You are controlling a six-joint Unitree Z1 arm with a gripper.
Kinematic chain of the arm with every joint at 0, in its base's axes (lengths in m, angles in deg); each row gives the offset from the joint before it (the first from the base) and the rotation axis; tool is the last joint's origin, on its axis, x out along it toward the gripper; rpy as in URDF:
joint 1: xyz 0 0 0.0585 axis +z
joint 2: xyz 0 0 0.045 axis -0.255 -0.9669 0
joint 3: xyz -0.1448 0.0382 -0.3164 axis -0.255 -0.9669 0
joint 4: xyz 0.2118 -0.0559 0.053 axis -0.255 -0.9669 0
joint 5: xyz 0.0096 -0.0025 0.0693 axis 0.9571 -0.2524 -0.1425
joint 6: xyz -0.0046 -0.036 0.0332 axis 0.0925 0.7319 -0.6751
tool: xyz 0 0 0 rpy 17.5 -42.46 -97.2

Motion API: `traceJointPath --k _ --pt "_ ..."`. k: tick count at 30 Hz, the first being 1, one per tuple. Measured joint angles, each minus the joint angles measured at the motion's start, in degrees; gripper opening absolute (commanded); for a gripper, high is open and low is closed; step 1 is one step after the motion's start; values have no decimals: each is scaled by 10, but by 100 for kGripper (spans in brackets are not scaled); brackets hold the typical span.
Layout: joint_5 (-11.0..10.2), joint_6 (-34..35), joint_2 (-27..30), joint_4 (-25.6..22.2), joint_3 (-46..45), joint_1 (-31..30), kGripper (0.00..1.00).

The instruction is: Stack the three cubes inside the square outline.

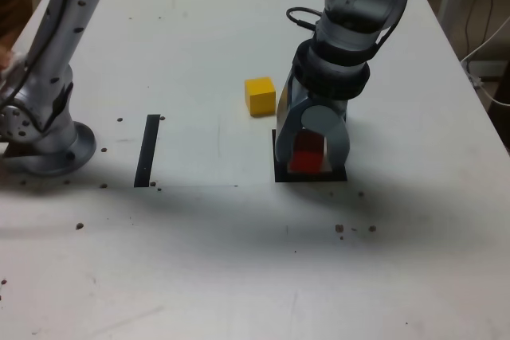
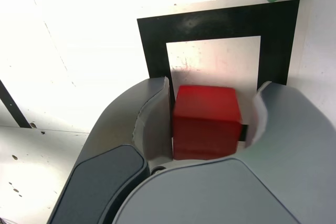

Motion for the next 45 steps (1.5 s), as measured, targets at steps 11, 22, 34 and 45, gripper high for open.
traceJointPath --k 11,22,34,45 --pt "-3 -1 2 0 -2 0 99" --pt "-50 20 127 -15 -83 17 99" --pt "-54 -3 159 5 -141 88 99" --pt "-43 -54 118 47 -157 175 98"
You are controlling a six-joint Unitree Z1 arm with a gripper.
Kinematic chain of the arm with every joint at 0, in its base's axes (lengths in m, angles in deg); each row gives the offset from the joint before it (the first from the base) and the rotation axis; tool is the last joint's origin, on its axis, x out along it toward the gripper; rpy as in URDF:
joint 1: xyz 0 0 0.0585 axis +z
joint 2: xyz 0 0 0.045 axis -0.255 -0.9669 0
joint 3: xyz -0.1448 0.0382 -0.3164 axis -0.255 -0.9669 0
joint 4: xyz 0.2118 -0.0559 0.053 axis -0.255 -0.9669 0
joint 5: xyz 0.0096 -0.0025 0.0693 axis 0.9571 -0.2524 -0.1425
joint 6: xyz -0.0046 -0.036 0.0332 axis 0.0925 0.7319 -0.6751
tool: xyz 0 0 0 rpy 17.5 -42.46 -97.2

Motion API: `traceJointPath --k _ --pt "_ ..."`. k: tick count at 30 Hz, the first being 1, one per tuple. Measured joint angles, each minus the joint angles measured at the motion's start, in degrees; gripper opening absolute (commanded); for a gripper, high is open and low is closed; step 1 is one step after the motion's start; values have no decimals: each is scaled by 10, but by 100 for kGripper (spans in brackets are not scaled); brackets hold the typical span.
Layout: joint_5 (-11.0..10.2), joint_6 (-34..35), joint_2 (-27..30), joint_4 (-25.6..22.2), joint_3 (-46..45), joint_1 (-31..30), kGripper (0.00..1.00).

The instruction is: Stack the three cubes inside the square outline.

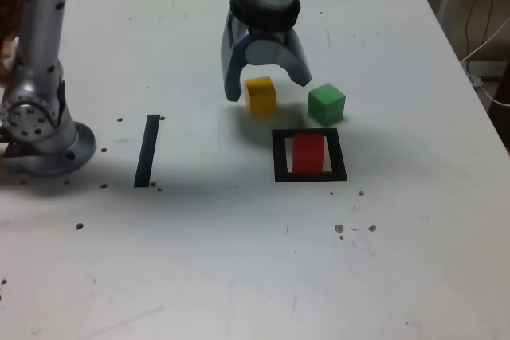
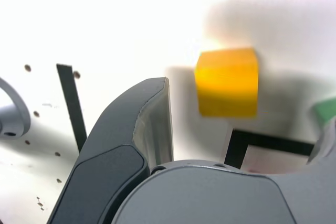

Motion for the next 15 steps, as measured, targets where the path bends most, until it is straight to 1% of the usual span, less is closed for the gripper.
traceJointPath --k 4,8,9,15 --pt "8 -13 -22 17 -10 18 94" --pt "14 -19 -35 24 -15 27 85" --pt "16 -21 -35 24 -16 29 81" --pt "18 -24 -40 26 -16 33 48"
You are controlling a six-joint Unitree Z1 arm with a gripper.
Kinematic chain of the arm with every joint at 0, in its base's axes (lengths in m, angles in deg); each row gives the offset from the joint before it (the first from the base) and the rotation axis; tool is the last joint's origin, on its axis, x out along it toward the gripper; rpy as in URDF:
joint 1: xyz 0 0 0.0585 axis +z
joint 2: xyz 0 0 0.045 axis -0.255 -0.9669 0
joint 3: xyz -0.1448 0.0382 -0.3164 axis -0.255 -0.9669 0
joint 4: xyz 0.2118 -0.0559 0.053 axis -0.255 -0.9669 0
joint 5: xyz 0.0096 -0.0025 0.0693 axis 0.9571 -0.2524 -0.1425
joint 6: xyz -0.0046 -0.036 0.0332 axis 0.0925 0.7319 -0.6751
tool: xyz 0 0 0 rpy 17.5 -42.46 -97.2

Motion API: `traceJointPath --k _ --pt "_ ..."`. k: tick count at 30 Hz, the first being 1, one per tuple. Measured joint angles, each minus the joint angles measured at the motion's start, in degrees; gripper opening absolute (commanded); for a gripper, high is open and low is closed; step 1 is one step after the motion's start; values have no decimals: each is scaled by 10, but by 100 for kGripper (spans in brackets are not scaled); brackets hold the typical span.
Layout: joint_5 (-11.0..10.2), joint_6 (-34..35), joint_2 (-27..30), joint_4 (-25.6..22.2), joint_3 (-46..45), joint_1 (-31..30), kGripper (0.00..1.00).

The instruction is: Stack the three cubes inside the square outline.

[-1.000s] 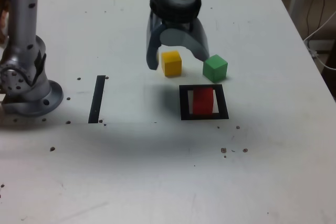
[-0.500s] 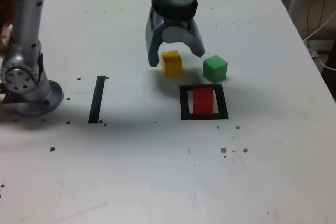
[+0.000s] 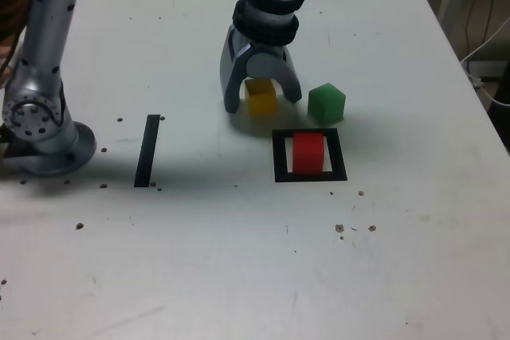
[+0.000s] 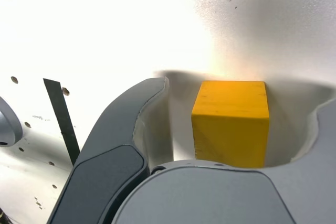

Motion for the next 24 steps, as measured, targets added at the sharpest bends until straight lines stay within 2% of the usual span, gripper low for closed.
traceJointPath --k 4,7,24 --pt "-5 0 -1 3 0 0 30" --pt "-8 -2 -1 7 0 0 24" --pt "-9 -5 -1 12 1 0 22"
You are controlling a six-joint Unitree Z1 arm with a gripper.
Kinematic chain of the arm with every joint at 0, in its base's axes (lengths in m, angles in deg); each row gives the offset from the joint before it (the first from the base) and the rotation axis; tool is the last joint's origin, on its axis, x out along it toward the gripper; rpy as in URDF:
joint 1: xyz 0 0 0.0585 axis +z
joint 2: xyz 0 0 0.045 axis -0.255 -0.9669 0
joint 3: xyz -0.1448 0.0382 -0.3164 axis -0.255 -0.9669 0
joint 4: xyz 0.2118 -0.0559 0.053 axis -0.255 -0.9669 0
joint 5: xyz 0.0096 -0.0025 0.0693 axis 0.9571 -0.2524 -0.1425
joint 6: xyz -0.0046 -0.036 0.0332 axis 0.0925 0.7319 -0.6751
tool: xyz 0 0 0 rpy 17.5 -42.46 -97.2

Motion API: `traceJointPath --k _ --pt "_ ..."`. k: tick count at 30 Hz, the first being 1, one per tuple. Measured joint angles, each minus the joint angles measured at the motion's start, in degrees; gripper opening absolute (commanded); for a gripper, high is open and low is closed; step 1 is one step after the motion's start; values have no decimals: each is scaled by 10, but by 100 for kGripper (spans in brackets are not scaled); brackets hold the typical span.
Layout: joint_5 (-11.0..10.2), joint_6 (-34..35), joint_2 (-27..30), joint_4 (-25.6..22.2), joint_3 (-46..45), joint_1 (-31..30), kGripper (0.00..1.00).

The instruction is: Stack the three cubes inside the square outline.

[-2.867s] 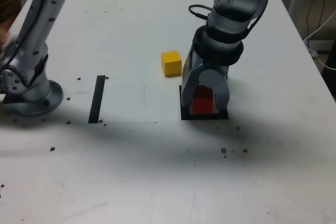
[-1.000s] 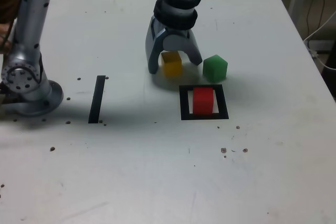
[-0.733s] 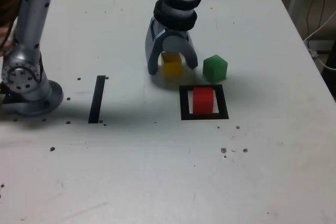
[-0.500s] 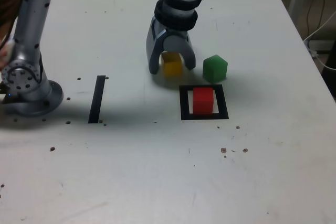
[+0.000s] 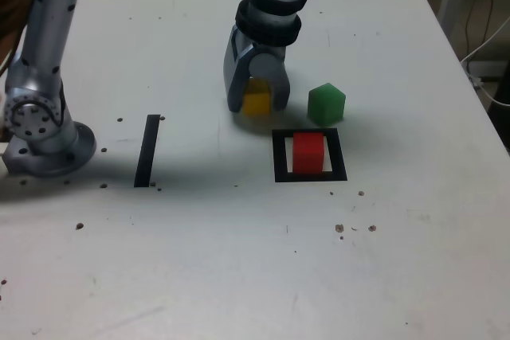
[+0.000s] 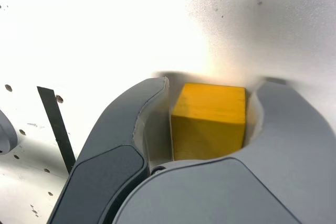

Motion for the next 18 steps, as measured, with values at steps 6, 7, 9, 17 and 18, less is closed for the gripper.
traceJointPath --k 6,7,9,17,18 --pt "0 -1 0 0 1 0 22" --pt "0 -1 0 0 1 0 22" --pt "0 -1 0 0 1 0 22" --pt "7 2 32 -31 13 -21 22" --pt "8 4 38 -40 20 -27 22"
